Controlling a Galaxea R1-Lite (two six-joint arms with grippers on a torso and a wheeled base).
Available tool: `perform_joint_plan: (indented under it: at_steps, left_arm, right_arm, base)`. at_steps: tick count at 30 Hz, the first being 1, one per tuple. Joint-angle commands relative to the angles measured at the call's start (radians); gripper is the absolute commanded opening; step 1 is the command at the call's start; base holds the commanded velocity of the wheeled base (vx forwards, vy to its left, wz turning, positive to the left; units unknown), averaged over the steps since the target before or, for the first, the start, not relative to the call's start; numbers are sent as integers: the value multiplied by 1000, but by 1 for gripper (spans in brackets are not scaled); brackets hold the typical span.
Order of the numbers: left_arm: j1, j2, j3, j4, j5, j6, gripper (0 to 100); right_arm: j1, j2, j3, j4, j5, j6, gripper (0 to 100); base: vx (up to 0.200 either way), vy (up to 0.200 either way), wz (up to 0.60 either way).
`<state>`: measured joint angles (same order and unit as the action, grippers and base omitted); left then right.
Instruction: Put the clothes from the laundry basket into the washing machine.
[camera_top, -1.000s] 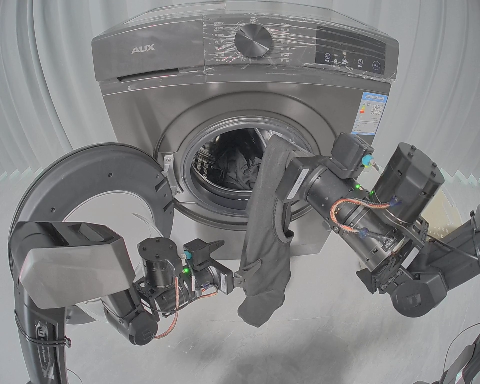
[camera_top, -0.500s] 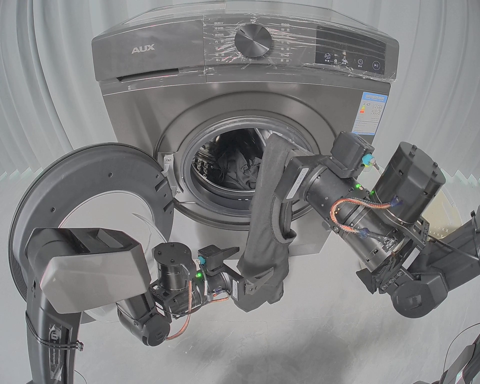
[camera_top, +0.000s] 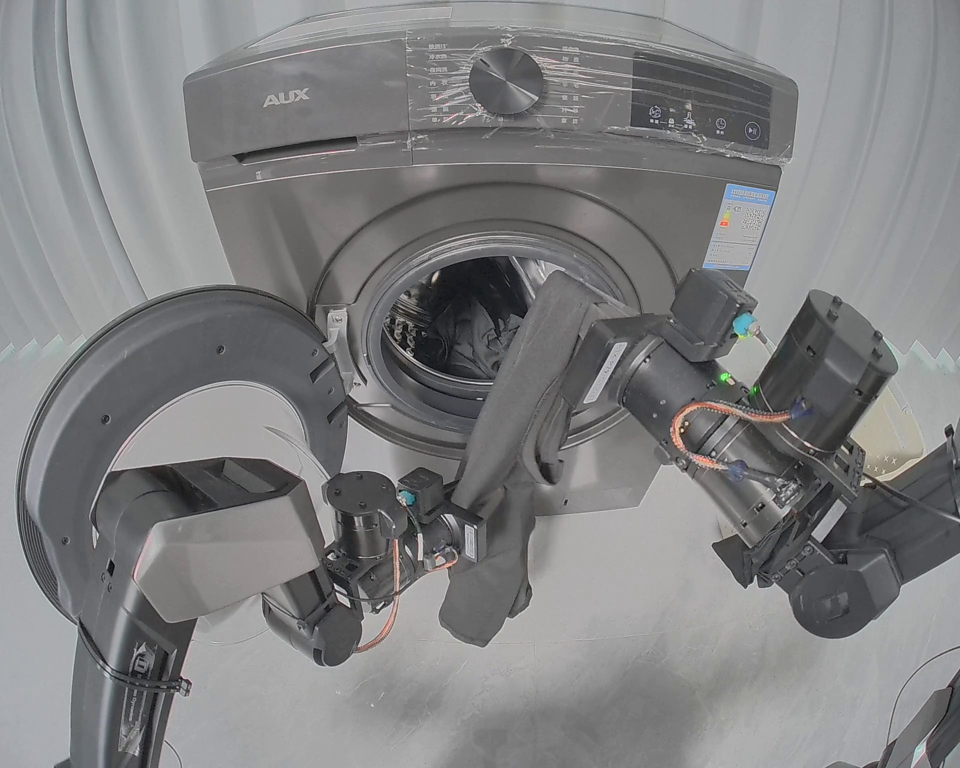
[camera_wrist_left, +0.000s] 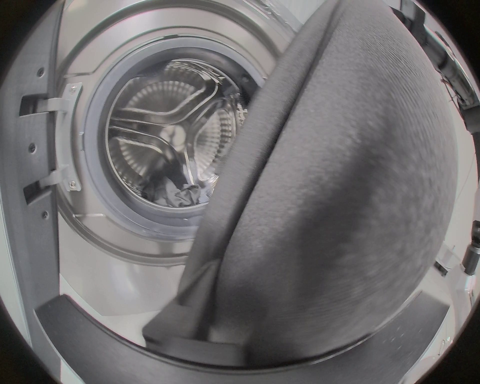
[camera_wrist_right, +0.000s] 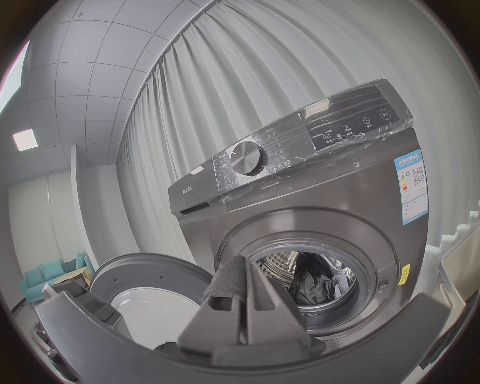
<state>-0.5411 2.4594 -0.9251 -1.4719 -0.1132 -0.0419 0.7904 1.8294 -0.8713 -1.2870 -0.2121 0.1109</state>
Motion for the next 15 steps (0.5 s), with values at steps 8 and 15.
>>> perform_joint_plan:
  at_steps: [8,15]
  left_arm:
    - [85,-48,-57,1,36,-6,0]
    - [53,-163,-51,5,58,-9,0]
  right_arm:
    - [-80,-108,325,12,89,-13,0]
    - [-103,-53,449,-5,97,-16,0]
  base:
    - [0,0,0]
    - [0,0,0]
